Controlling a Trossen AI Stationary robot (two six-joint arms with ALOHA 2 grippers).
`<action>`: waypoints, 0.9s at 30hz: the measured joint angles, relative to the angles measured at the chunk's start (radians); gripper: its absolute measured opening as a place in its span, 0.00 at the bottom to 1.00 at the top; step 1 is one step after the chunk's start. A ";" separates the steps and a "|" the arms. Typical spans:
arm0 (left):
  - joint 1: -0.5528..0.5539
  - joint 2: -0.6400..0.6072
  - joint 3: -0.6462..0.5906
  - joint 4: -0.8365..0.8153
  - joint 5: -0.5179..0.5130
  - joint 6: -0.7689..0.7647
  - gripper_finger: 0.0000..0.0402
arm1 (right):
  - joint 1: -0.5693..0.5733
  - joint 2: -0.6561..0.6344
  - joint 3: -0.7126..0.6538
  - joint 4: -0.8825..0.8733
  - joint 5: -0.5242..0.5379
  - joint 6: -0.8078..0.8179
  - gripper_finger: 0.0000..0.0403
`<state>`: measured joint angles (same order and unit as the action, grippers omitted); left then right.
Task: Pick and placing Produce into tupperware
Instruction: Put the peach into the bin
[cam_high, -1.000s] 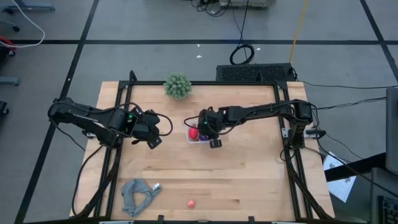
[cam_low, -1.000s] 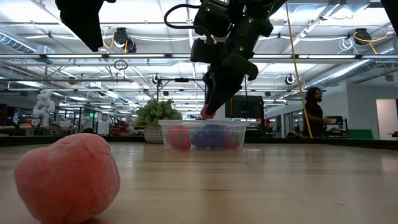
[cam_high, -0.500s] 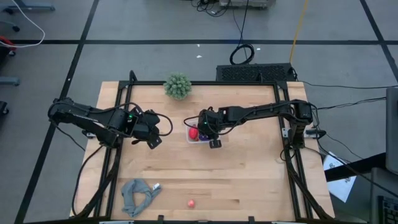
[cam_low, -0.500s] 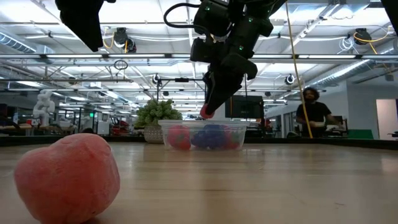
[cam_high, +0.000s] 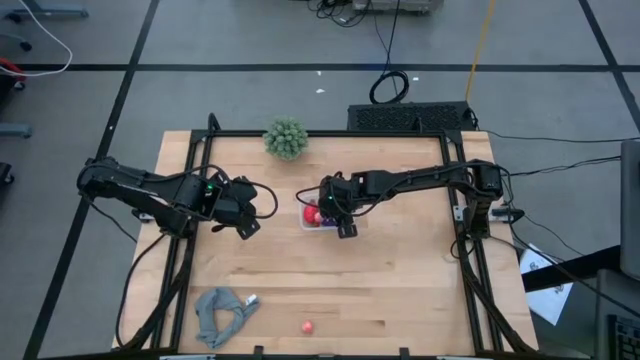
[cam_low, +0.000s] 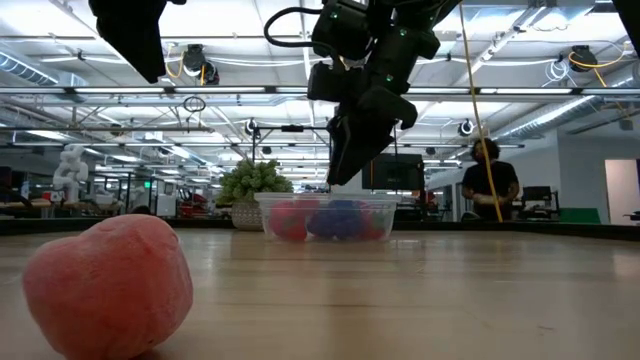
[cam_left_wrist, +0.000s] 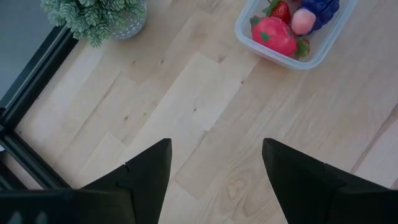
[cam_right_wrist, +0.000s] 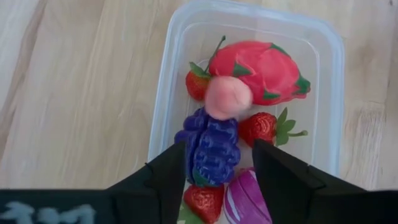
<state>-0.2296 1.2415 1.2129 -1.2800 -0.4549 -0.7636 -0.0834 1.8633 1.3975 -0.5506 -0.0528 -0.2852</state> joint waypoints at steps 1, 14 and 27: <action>0.000 0.000 0.000 0.000 0.000 0.000 0.64 | 0.000 0.000 0.000 0.000 0.000 -0.005 0.45; -0.002 0.000 0.000 0.002 0.000 0.012 0.64 | 0.010 -0.140 0.000 0.014 0.001 -0.003 0.48; -0.187 0.079 0.000 0.284 0.011 0.055 0.64 | 0.186 -0.461 0.000 -0.109 0.000 0.232 0.48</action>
<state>-0.4161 1.3208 1.2129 -0.9963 -0.4442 -0.7090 0.1026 1.4023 1.3975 -0.6597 -0.0529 -0.0533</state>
